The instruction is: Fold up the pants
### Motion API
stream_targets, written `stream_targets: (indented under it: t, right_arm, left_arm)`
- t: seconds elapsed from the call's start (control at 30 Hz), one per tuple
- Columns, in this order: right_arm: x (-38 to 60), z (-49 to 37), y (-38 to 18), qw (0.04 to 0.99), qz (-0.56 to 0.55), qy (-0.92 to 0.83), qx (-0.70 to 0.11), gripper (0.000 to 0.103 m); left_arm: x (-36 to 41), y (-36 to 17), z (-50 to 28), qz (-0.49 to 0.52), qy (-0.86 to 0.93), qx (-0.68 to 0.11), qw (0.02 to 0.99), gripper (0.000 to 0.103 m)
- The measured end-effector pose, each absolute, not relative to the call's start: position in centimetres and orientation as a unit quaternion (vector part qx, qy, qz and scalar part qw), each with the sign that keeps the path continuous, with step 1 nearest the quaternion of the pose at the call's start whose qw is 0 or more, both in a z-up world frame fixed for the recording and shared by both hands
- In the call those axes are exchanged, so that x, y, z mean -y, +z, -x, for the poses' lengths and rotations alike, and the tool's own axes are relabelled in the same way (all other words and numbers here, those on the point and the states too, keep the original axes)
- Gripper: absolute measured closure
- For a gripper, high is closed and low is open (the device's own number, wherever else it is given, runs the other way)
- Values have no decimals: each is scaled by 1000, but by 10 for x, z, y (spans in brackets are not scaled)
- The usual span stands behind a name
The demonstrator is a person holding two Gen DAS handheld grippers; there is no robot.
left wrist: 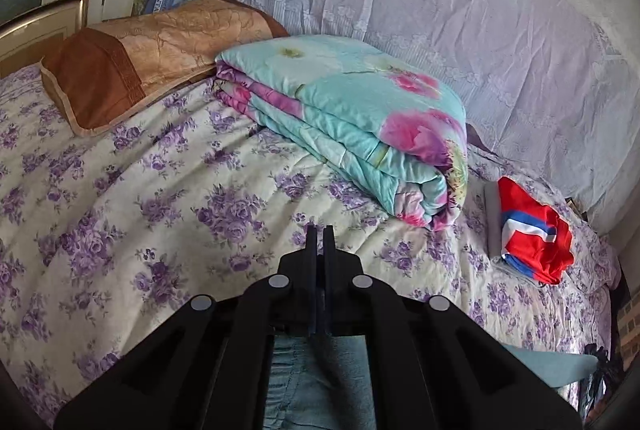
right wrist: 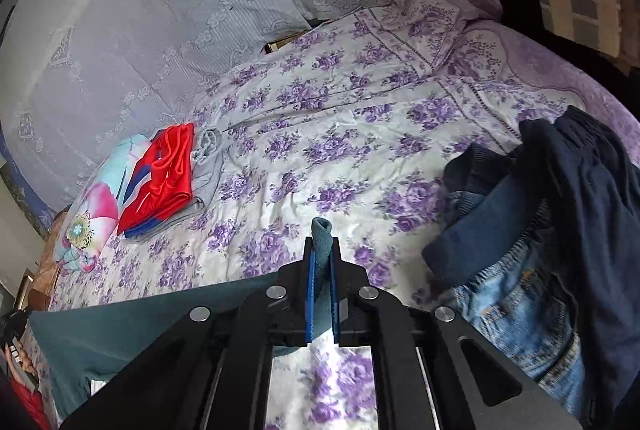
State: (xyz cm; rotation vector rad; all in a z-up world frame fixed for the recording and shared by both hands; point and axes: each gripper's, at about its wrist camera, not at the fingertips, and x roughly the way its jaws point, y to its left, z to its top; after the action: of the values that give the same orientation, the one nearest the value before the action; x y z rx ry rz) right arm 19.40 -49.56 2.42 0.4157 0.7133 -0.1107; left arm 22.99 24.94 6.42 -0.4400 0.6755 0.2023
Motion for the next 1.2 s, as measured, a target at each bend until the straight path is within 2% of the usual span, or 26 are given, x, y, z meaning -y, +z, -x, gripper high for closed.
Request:
stream_targets:
  t: [0.17, 0.2, 0.23, 0.27, 0.3, 0.37, 0.43, 0.5, 0.6, 0.7, 0.83, 1.03, 1.1, 1.17, 1.2]
  right_arm:
    - [479, -244, -10, 903, -134, -104, -395, 96]
    - [478, -251, -18, 896, -131, -106, -412, 91]
    - [478, -255, -24, 889, -125, -105, -427, 85]
    - [477, -255, -27, 887, -115, -112, -432, 61]
    - [477, -249, -24, 891, -107, -124, -423, 51]
    - [479, -232, -14, 902, -116, -123, -398, 50]
    - [483, -213, -2, 906, -140, -108, -384, 50]
    - [486, -188, 11, 910, -160, -93, -370, 49]
    - [490, -141, 27, 918, -178, -79, -346, 41]
    - [490, -90, 37, 925, -185, -72, -324, 38]
    - [491, -34, 41, 928, -199, -70, -308, 37]
    - [484, 27, 39, 926, -228, -54, -296, 37]
    - [482, 44, 37, 921, -239, -46, -303, 37]
    - [483, 60, 35, 916, -246, -46, -313, 37]
    - [485, 68, 34, 913, -248, -50, -320, 37]
  left_arm:
    - [-241, 9, -272, 183, 124, -406, 886, 101]
    - [-239, 1, -277, 177, 125, -421, 881, 100]
    - [-240, -5, -279, 175, 125, -436, 874, 88]
    - [-243, -9, -279, 178, 120, -447, 868, 64]
    - [-247, -8, -274, 184, 118, -449, 867, 55]
    - [-258, 4, -254, 193, 123, -423, 877, 41]
    - [-270, 16, -232, 202, 110, -420, 878, 38]
    - [-280, 22, -207, 219, 94, -424, 874, 38]
    - [-286, 20, -161, 243, 68, -444, 860, 38]
    - [-283, 9, -115, 268, 48, -462, 844, 38]
    - [-269, -14, -73, 300, 14, -485, 821, 38]
    - [-231, -29, -60, 346, -44, -466, 813, 39]
    - [-220, -30, -59, 338, -28, -453, 824, 53]
    - [-218, -32, -58, 334, -26, -440, 833, 85]
    - [-221, -34, -58, 344, -32, -435, 832, 93]
